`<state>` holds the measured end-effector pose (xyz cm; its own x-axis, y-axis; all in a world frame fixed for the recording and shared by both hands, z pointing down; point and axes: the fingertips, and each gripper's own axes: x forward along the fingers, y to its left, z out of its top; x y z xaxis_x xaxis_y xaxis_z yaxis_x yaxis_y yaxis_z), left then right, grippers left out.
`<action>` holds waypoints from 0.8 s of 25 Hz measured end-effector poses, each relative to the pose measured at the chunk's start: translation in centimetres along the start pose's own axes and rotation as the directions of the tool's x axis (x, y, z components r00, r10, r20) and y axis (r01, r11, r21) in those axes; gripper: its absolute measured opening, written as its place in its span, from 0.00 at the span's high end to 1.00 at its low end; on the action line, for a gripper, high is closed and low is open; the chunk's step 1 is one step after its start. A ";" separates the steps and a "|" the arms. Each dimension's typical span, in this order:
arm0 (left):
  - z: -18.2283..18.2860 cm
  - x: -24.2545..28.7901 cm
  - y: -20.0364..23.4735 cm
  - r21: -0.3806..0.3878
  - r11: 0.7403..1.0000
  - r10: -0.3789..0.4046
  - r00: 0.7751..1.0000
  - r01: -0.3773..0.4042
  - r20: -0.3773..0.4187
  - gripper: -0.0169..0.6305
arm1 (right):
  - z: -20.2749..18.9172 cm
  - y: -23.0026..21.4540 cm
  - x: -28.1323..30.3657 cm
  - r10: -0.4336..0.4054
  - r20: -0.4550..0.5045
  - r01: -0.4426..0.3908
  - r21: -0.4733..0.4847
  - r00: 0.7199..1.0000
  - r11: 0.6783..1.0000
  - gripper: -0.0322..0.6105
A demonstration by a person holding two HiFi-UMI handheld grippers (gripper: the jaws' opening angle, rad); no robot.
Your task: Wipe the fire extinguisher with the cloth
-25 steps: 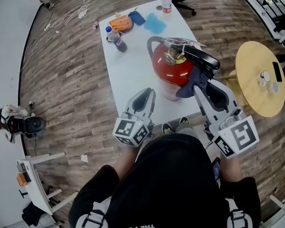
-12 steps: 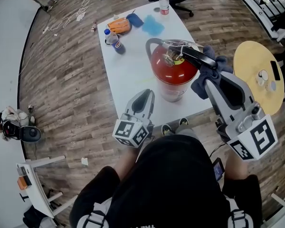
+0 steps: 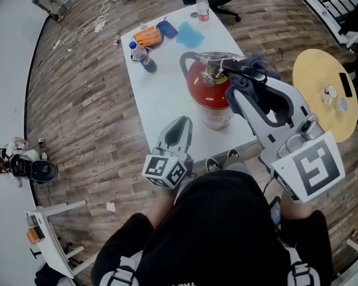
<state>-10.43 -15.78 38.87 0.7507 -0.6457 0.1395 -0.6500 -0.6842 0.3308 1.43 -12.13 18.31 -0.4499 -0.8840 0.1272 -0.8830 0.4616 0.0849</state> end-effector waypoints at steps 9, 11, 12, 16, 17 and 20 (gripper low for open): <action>0.2 1.0 -0.8 0.012 0.999 -0.032 0.999 0.032 -0.003 0.88 | -0.1 -0.8 -2.2 0.046 0.031 -0.047 0.040 0.998 0.998 0.83; 0.1 0.8 -0.4 0.014 1.000 -0.025 1.000 0.025 -0.007 0.88 | -0.8 -1.2 -3.2 0.042 0.074 -0.050 0.103 0.996 0.993 0.83; 0.1 0.7 -0.1 0.014 1.000 -0.020 1.000 0.020 -0.009 0.88 | -1.2 -1.3 -3.6 0.039 0.093 -0.051 0.130 0.995 0.990 0.83; -0.1 0.3 0.4 0.015 1.000 -0.007 1.000 0.007 -0.016 0.88 | -2.4 -2.0 -4.5 0.016 0.138 -0.044 0.204 0.990 0.978 0.83; -0.2 0.3 0.5 0.016 1.000 -0.007 1.000 0.007 -0.018 0.88 | -2.5 -2.3 -4.7 0.001 0.147 -0.034 0.221 0.989 0.975 0.83; -0.4 0.4 0.4 0.011 1.000 -0.009 1.000 0.009 -0.021 0.88 | -3.0 -3.9 -4.7 -0.060 0.191 0.004 0.281 0.980 0.960 0.83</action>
<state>-10.34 -16.14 39.46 0.7586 -0.6326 0.1559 -0.6445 -0.6937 0.3216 7.39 -9.51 20.32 -0.4137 -0.9078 -0.0689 -0.8867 0.4189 -0.1955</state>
